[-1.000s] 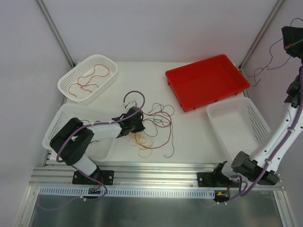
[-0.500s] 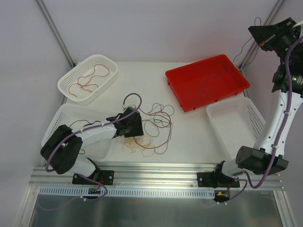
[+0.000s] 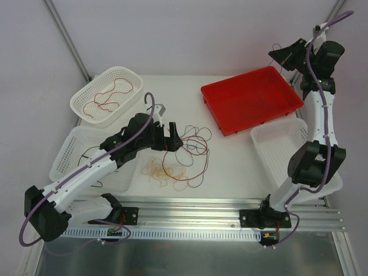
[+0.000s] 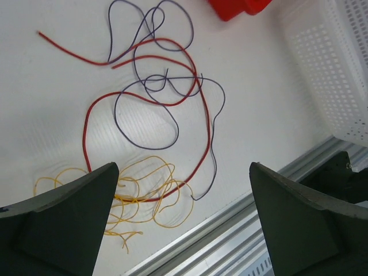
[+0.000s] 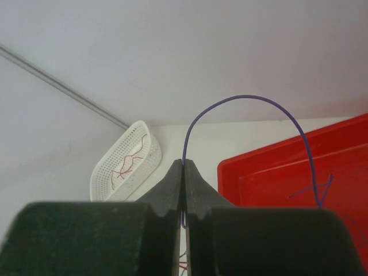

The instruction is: Untangle the cables

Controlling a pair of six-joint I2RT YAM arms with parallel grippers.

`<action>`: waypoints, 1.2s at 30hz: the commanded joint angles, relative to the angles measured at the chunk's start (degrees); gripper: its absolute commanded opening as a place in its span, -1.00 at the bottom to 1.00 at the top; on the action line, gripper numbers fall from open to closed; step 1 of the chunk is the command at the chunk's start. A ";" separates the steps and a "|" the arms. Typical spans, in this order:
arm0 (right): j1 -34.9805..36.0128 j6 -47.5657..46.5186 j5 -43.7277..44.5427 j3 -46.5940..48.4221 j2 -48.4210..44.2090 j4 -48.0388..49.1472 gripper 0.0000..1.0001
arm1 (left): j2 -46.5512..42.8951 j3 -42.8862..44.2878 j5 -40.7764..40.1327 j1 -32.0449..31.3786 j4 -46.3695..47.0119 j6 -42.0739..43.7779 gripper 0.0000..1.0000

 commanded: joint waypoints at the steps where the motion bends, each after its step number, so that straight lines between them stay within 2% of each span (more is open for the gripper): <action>1: 0.54 -1.29 2.36 -2.95 4.74 7.13 -0.99 | -4.43 3.56 0.76 0.44 -1.64 6.09 0.98; 6: 1.50 -0.76 2.19 -0.78 14.59 5.57 -0.98 | -7.95 4.97 -5.21 0.44 -1.47 12.06 0.98; 9: 1.50 -0.23 1.13 1.34 20.40 3.46 -0.83 | -8.39 4.88 -11.89 0.53 -1.47 16.37 0.98; 12: 1.50 -1.37 0.61 3.28 22.95 -0.22 -0.50 | -8.66 4.36 -19.26 0.61 -1.38 19.01 0.98; 13: 1.50 -1.98 0.52 3.54 23.04 -2.33 -0.18 | -8.74 4.36 -20.68 0.70 -1.55 19.62 0.98; 15: 1.50 -4.35 1.13 3.11 22.26 -5.58 0.14 | -9.88 4.44 -23.84 0.70 -1.64 21.03 0.98; 18: 1.50 -7.51 3.68 1.18 19.46 -9.36 0.46 | -12.07 4.79 -27.62 0.79 -1.64 23.49 0.98; 21: 1.59 -10.41 7.71 0.73 16.47 -15.15 0.64 | -13.93 4.97 -32.62 1.40 -1.47 26.74 0.98; 24: 2.38 -14.97 11.32 1.61 13.56 -21.82 0.78 | -14.81 3.84 -35.10 3.16 -0.41 29.55 0.98; 26: 4.05 -18.14 15.10 5.71 13.38 -29.02 0.81 | -15.25 2.52 -35.81 5.35 0.81 29.56 0.98; 30: 7.91 -23.87 18.87 8.56 13.64 -36.43 0.82 | -16.04 -2.75 -33.36 10.01 3.53 26.58 0.98; 33: 11.43 -25.28 21.17 5.76 12.67 -36.72 0.82 | -16.56 -3.29 -32.91 12.30 3.54 25.60 0.98; 36: 13.88 -24.49 19.77 5.04 15.30 -36.97 0.82 | -17.01 -3.55 -33.62 13.79 3.54 24.99 0.98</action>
